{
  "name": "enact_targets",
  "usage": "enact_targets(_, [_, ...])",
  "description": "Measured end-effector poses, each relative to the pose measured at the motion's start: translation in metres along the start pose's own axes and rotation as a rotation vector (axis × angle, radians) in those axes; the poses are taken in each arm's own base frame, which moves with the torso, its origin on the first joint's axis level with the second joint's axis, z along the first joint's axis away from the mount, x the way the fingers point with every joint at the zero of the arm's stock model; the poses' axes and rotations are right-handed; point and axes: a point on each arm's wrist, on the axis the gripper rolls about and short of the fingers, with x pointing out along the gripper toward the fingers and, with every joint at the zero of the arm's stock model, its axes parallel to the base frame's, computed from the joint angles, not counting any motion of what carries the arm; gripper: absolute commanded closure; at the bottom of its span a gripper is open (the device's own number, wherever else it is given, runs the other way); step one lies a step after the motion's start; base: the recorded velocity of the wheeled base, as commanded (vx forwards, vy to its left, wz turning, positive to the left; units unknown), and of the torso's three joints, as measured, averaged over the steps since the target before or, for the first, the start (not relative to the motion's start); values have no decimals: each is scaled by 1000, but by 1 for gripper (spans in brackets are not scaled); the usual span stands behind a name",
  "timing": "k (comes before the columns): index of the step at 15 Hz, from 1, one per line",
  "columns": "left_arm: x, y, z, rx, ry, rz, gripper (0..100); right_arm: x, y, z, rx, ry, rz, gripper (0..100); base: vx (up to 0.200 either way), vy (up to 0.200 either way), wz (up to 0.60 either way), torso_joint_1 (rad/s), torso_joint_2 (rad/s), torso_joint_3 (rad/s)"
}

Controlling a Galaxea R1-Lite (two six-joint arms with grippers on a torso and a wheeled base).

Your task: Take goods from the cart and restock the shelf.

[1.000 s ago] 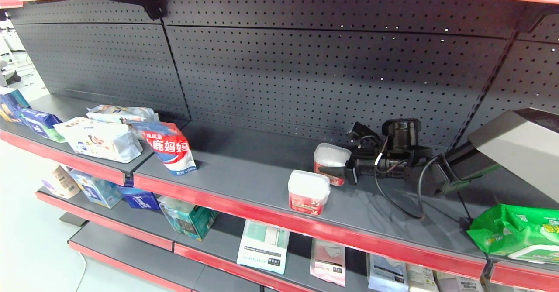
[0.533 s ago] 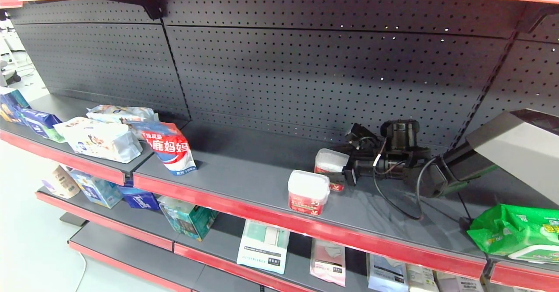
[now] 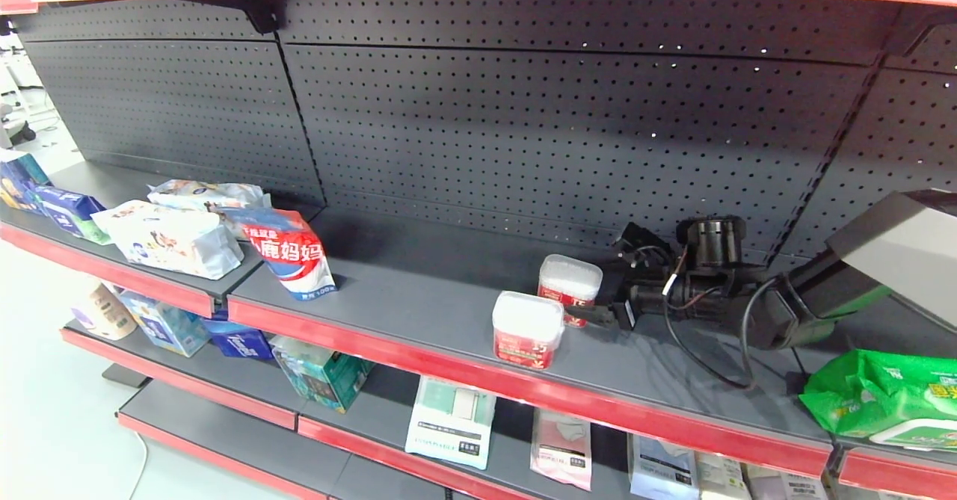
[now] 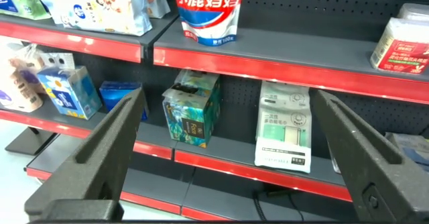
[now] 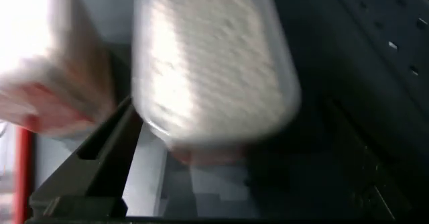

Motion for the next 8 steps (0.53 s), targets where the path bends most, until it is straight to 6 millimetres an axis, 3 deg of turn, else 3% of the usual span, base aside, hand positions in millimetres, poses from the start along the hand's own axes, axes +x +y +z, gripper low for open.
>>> enact_targets(8, [0,0,0,-1,0,-1,0,-3,-2,1,1,13,-40,0,0,0,0,0,0,0])
